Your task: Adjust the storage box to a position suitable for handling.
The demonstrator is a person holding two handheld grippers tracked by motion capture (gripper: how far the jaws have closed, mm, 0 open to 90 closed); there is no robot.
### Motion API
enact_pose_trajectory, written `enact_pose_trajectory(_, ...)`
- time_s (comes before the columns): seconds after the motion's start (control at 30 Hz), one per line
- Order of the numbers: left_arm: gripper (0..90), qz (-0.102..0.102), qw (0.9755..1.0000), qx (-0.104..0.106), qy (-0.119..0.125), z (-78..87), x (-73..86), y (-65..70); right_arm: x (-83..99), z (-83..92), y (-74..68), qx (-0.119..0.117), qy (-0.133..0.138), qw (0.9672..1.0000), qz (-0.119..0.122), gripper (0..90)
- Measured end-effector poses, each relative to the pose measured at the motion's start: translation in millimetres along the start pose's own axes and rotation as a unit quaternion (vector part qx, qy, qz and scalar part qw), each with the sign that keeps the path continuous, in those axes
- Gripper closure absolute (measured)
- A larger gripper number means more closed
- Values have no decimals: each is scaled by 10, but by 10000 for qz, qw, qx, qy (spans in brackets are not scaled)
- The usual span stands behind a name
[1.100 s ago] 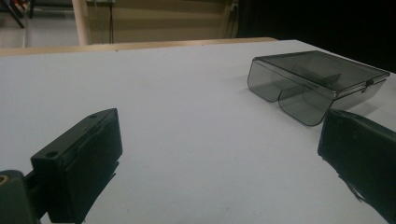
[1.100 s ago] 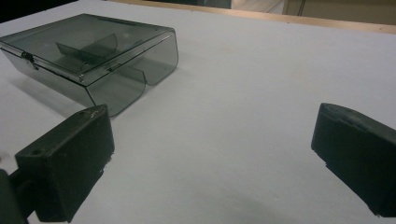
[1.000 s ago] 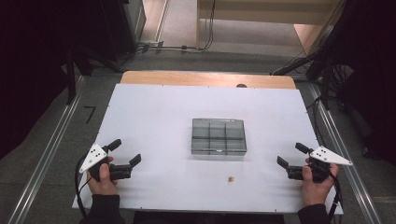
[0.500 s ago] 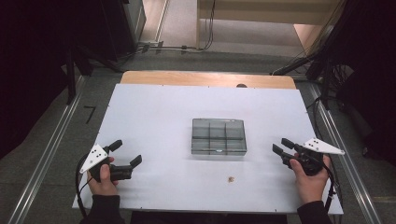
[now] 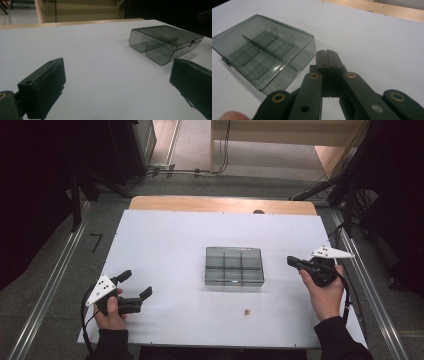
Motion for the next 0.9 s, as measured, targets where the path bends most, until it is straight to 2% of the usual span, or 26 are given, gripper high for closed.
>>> enact_pose_trajectory(0.03,9,-9,10000,4,-7,1,0,0,-71,-61,-3,-45,-118,9999,-5,874)
enact_pose_trajectory(0.23,9,-10,10000,9,-22,-1,1,4,-226,-235,-15,-106,-396,9991,94,875)
enact_pose_trajectory(0.3,8,0,10000,14,-20,-4,1,4,-298,-335,-3,-15,-534,9985,98,875)
enact_pose_trajectory(0.53,8,-7,10000,21,-51,-8,1,4,-440,-562,37,18,-821,9966,75,875)
enact_pose_trajectory(0.63,9,-14,10000,22,-57,-9,1,5,-485,-750,70,-2,-1151,9933,117,876)
enact_pose_trajectory(0.7,9,-14,10000,20,-59,-7,1,6,-493,-790,81,-5,-1186,9929,116,876)
enact_pose_trajectory(0.77,9,-17,10000,27,-60,-8,1,6,-513,-868,111,-117,-1279,9917,76,875)
enact_pose_trajectory(0.8,9,-18,10000,27,-60,-9,1,5,-530,-941,116,-118,-1371,9904,94,875)
enact_pose_trajectory(0.9,9,-23,10000,25,-75,-10,1,3,-539,-1010,122,-84,-1439,9895,61,875)
Point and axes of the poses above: each handheld gripper's, and its own axes: z roughly backward along the jaws, x roughly out of its underside, y roughly to its right, the point moved 1 cm from there along -z, roughly forward along the jaws, and after that the axes turned 9 degrees about -z, right-handed, at the moved point
